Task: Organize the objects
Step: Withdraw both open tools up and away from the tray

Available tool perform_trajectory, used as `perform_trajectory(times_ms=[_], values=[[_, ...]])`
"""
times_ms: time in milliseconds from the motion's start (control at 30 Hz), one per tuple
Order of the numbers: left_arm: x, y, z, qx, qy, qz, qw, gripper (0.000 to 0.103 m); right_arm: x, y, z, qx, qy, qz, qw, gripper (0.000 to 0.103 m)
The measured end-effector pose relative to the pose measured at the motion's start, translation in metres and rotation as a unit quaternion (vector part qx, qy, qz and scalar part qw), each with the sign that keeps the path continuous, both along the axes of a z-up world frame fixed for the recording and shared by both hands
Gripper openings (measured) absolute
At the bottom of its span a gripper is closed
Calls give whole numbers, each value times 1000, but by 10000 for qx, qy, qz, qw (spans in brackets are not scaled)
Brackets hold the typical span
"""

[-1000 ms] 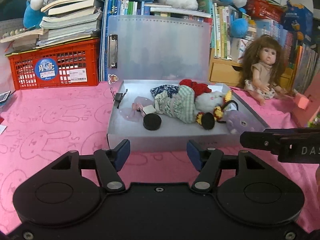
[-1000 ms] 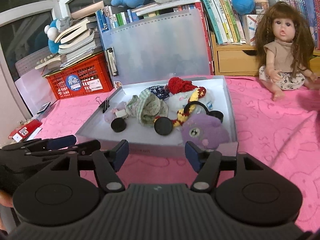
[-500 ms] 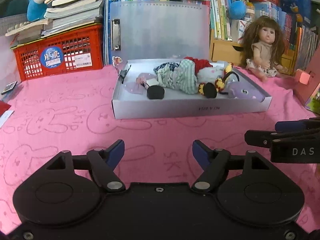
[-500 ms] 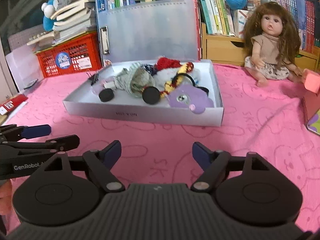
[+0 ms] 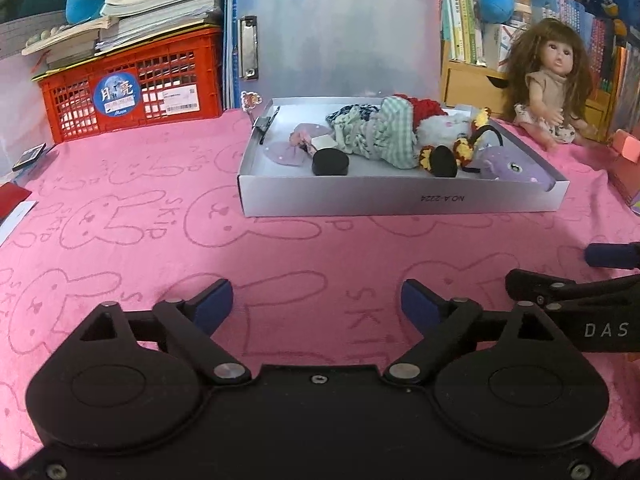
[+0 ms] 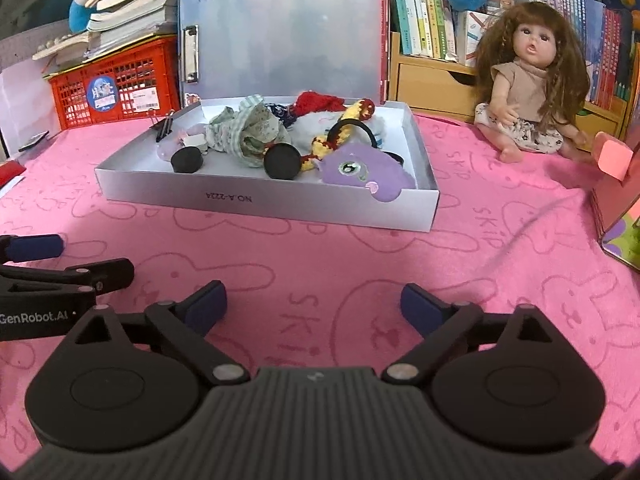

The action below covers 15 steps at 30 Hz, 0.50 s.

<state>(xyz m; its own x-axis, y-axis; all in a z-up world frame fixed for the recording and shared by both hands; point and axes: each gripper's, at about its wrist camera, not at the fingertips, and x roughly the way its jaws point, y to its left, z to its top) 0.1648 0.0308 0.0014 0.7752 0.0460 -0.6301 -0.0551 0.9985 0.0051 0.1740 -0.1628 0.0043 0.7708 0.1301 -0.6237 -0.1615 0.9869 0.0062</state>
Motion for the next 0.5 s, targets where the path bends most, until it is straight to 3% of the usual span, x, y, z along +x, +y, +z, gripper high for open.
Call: perform_trajectory(times_ms=[133, 500], values=[[2, 2, -1, -3, 64, 101, 9999, 103, 0, -2, -1, 24, 24, -61, 10000, 103], [2, 3, -2, -3, 73, 119, 9999, 103, 1, -3, -1, 42, 31, -59, 10000, 103]])
